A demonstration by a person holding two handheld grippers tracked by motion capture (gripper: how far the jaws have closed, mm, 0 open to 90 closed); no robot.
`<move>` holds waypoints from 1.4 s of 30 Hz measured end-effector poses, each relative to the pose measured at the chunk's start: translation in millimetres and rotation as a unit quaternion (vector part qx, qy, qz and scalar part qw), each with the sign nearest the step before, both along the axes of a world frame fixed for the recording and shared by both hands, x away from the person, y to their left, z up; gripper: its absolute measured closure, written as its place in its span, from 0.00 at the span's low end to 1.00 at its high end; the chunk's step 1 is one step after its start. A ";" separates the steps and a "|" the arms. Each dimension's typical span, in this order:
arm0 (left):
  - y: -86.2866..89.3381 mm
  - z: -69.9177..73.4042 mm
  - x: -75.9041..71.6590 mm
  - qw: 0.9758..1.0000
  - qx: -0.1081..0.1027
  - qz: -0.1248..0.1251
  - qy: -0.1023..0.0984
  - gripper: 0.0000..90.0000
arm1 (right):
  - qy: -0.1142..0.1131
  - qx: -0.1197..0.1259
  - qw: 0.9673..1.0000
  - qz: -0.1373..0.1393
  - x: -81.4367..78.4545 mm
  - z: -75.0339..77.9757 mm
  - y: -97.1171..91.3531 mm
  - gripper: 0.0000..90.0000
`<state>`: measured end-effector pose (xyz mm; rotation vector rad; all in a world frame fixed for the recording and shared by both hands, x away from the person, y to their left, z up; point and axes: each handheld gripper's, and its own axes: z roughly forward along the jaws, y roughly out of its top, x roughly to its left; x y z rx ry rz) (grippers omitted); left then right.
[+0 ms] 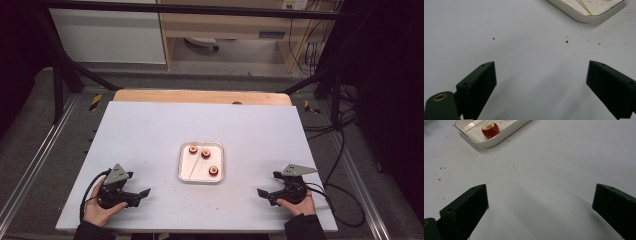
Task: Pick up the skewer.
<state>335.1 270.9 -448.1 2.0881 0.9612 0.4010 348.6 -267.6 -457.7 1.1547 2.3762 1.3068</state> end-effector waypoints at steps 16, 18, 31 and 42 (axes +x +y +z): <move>-8.3 4.1 -0.3 1.000 0.003 -0.002 0.003 0.11 | 0.001 0.000 1.000 -0.003 0.0 0.1 1.3 0.01; -10.1 4.1 0.0 1.000 0.006 -0.002 0.003 0.11 | -0.001 -0.003 1.000 -0.002 0.4 0.0 1.6 0.01; -24.5 7.8 1.3 1.000 0.010 0.000 0.009 0.08 | -0.001 -0.005 1.000 0.000 0.5 0.3 2.2 0.01; -43.4 20.1 3.9 1.000 0.014 0.001 0.004 0.09 | 0.000 -0.008 1.000 -0.003 0.6 0.0 3.2 0.01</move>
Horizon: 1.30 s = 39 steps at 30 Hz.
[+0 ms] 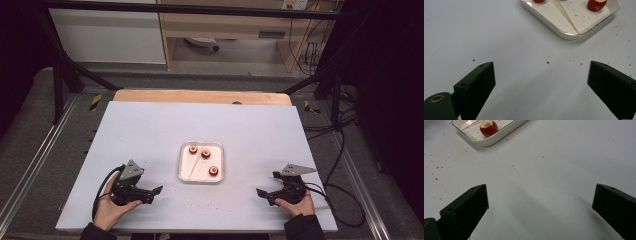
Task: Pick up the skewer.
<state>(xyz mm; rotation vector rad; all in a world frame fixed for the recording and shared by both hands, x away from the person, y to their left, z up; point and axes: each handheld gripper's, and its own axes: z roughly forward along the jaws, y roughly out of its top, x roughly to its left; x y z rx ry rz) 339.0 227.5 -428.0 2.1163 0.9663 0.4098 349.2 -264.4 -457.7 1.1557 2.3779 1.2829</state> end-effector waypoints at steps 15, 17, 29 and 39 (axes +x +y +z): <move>-32.6 14.4 12.2 1.000 0.011 0.001 -0.007 0.11 | 0.000 -0.005 1.000 0.001 0.2 0.2 1.1 0.01; -39.1 16.6 16.3 1.000 0.009 0.003 -0.005 0.11 | 0.000 -0.005 1.000 0.001 0.1 0.0 1.2 0.01; -71.2 24.6 29.7 1.000 0.015 0.006 -0.013 0.16 | 0.000 -0.006 1.000 0.001 0.5 -0.1 1.1 0.01; -92.7 20.9 41.4 1.000 0.023 0.017 -0.007 0.24 | 0.000 -0.005 1.000 0.001 0.6 -0.1 1.1 0.01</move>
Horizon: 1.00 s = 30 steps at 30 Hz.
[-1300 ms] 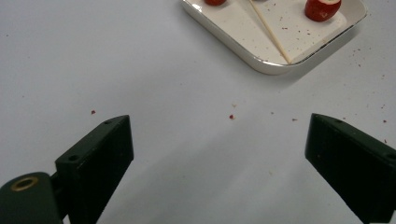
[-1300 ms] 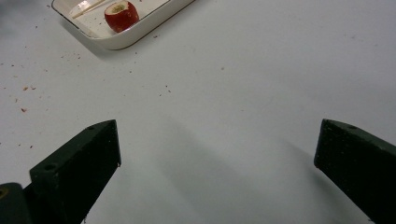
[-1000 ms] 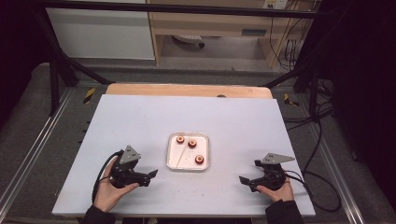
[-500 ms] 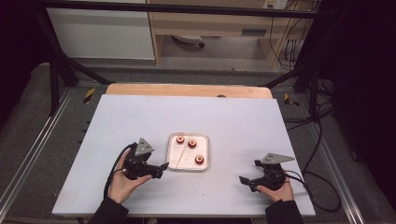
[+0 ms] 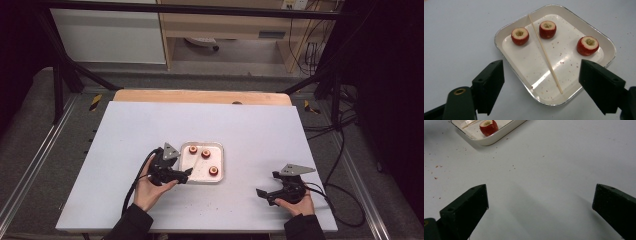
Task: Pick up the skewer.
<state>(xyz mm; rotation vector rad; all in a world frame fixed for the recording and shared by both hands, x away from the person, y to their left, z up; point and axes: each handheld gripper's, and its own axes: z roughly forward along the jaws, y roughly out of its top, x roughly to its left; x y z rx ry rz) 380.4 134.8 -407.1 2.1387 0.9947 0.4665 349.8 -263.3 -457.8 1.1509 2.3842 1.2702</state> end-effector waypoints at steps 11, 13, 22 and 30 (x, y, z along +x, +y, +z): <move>-20.0 -12.4 12.8 1.000 0.012 0.016 0.011 0.39 | 0.001 -0.001 1.000 0.001 0.1 -0.2 0.3 0.01; -24.6 -16.3 15.6 1.000 0.015 0.018 0.013 0.42 | 0.002 -0.002 1.000 0.001 0.1 -0.4 0.3 0.01; -40.3 -27.6 21.2 0.999 0.031 0.029 0.009 0.59 | 0.003 -0.002 1.000 0.001 0.0 -0.6 0.6 0.01; -46.5 -31.3 20.3 0.999 0.037 0.035 0.004 0.75 | 0.003 -0.001 1.000 0.002 0.1 -0.6 0.6 0.01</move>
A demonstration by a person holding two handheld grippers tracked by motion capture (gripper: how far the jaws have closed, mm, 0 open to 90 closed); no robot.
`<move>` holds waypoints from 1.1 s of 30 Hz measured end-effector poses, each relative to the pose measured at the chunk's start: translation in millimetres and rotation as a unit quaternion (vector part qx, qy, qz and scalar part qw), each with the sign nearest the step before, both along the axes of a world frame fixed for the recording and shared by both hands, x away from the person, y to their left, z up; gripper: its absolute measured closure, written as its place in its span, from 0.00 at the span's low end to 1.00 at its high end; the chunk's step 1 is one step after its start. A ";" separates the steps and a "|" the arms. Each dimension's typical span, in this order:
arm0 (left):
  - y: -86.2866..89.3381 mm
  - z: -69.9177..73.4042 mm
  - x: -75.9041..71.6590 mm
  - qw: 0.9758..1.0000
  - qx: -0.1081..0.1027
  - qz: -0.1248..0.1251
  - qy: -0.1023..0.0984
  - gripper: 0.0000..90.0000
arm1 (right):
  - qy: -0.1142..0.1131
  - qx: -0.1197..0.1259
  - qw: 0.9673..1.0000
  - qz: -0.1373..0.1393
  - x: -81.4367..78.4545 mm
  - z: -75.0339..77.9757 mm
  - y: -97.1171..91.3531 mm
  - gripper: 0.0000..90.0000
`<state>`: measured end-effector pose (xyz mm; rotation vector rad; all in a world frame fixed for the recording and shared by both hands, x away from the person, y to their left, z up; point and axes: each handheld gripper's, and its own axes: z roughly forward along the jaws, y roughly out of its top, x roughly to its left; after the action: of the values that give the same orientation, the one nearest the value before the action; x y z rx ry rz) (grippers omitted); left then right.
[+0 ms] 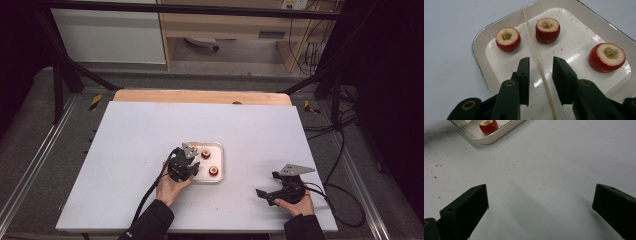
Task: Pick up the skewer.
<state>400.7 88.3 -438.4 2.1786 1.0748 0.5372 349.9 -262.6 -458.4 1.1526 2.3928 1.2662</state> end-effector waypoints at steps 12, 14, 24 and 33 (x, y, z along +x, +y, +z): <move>-1.8 -5.6 -2.9 1.000 -0.002 0.008 0.009 0.88 | 0.000 0.000 1.000 0.000 -0.1 0.0 0.0 0.01; -1.9 -5.7 -3.3 1.000 -0.004 0.009 0.010 0.90 | 0.000 0.000 1.000 0.000 0.1 -0.1 0.1 0.01; -1.7 -8.2 -6.4 0.999 -0.024 0.028 0.008 0.98 | 0.000 -0.001 1.000 0.002 0.1 -0.3 0.2 0.01; 2.3 -4.6 -9.6 0.999 -0.043 0.031 0.001 0.98 | -0.001 -0.001 1.000 0.001 0.1 -0.2 0.2 0.01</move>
<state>391.0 90.7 -443.0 2.0772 1.1476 0.5068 350.1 -262.4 -458.5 1.1476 2.3947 1.2658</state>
